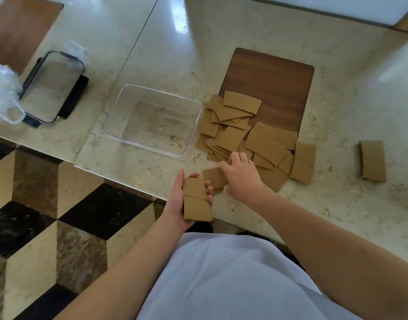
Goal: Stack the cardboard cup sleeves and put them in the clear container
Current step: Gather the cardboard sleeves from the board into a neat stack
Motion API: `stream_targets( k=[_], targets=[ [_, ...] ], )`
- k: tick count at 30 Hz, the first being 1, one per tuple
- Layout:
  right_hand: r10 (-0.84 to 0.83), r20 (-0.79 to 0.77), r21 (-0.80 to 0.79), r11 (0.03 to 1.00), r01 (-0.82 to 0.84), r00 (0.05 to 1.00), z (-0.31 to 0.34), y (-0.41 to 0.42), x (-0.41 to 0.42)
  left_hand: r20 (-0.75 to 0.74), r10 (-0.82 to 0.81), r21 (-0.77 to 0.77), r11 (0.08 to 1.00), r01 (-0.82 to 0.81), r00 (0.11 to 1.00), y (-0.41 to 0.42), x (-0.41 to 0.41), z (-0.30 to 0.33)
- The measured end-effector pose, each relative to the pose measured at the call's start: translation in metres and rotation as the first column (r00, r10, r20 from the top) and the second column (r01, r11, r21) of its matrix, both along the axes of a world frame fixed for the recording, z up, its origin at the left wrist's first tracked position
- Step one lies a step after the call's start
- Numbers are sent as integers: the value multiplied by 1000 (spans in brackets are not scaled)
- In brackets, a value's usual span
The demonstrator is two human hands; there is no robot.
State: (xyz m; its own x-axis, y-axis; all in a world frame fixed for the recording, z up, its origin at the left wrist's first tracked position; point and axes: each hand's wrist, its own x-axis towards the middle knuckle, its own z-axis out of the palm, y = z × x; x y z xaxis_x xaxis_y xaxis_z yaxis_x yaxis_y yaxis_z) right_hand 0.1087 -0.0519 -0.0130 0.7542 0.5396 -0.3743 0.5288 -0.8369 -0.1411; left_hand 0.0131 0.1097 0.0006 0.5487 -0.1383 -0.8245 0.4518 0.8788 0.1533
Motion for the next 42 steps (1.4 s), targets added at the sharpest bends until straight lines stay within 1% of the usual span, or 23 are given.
stream_targets(
  k=[5, 7, 8, 9, 10, 11, 12, 13, 15, 18, 21, 22, 23, 24, 26, 27, 28, 29, 31, 35, 37, 39, 42],
  targets=[
    [-45, -12, 43, 998, 45, 999, 7, -4, 1, -25, 19, 32, 999, -18, 1000, 7, 1, -1],
    [-215, -163, 149, 959, 240, 963, 19, -7, 2, -28, 12, 38, 999, -11, 1000, 7, 5, -1],
    [-323, -333, 213, 889, 405, 886, 27, -8, 3, -33, 5, 43, 999, -4, 999, 6, 7, 0],
    [-401, -557, 243, 758, 605, 727, 35, -11, 4, -37, -7, 48, 999, 9, 999, 2, 8, 0],
    [-404, -764, 219, 572, 791, 504, 41, -10, 5, -37, -18, 57, 998, 20, 999, 2, 10, 0],
    [-325, -902, 150, 384, 911, 285, 46, -13, 3, -33, -31, 65, 997, 33, 999, -1, 12, -1],
    [-206, -966, 98, 260, 961, 154, 51, -18, 2, -30, -44, 74, 996, 46, 999, -4, 13, -1],
    [-115, -987, 87, 208, 974, 113, 54, -24, -1, -24, -60, 78, 995, 62, 998, -8, 15, -1],
    [19, -994, 111, 173, 979, 109, 59, -33, -9, -11, -97, 93, 991, 97, 995, -14, 17, 0],
    [77, -994, 91, 106, 990, 83, 61, -41, -17, -1, -157, 131, 979, 156, 988, -23, 21, 3],
    [16, -995, 97, 120, 988, 96, 62, -44, -21, 34, -217, 164, 964, 208, 976, -33, 24, 8],
    [-64, -991, 104, 167, 980, 116, 62, -44, -22, 51, -250, 189, 953, 237, 967, -36, 25, 8],
    [-171, -971, 122, 259, 958, 170, 64, -44, -24, 69, -286, 217, 939, 266, 956, -40, 25, 9],
    [-282, -921, 144, 396, 907, 269, 64, -42, -25, 80, -323, 240, 925, 296, 943, -42, 25, 9],
    [-403, -718, 161, 697, 698, 568, 62, -38, -30, 73, -387, 251, 899, 359, 919, -46, 24, 10],
    [-396, -585, 149, 806, 573, 708, 60, -37, -33, 57, -407, 244, 891, 383, 911, -47, 23, 11],
    [-378, -456, 125, 869, 478, 806, 58, -37, -35, 51, -417, 235, 888, 395, 908, -47, 22, 12],
    [-372, -355, 105, 895, 433, 858, 55, -39, -36, 65, -416, 226, 891, 393, 907, -47, 20, 12],
    [-398, -287, 127, 886, 446, 871, 49, -45, -35, 101, -386, 217, 908, 358, 917, -46, 17, 8],
    [-442, -401, 238, 795, 558, 802, 26, -58, -28, 90, -231, 129, 967, 219, 969, -36, 14, 6],
    [-392, -281, 209, 866, 455, 876, 13, -60, -28, 60, -161, 133, 979, 152, 985, -23, 10, 2],
    [-249, -145, 184, 944, 274, 958, 3, -54, -26, 65, -86, 123, 989, 78, 994, -10, 2, -3],
    [-16, -80, 152, 988, 28, 997, -1, -32, -19, 110, -24, 98, 995, 13, 994, 0, -7, -5]
  ],
)
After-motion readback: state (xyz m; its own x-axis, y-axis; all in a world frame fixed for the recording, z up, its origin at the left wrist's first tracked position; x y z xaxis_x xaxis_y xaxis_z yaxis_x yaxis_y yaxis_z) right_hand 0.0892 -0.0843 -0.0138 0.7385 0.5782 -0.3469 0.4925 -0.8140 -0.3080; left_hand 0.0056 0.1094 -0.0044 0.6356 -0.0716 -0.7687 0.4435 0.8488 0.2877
